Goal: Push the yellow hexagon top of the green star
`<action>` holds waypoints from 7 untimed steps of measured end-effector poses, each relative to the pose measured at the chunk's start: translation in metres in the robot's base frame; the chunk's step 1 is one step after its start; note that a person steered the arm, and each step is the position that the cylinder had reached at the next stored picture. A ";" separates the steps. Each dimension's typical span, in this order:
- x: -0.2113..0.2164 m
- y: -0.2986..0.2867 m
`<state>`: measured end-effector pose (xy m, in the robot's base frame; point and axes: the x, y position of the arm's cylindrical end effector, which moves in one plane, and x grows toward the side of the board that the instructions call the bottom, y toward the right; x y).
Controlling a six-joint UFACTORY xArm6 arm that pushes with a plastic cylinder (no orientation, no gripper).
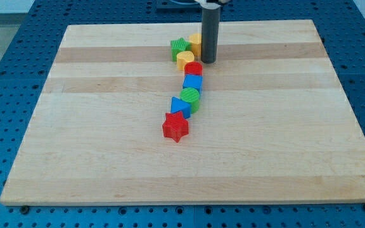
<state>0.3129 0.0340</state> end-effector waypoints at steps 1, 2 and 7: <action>-0.021 -0.002; -0.045 -0.005; -0.116 -0.003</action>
<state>0.1970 0.0306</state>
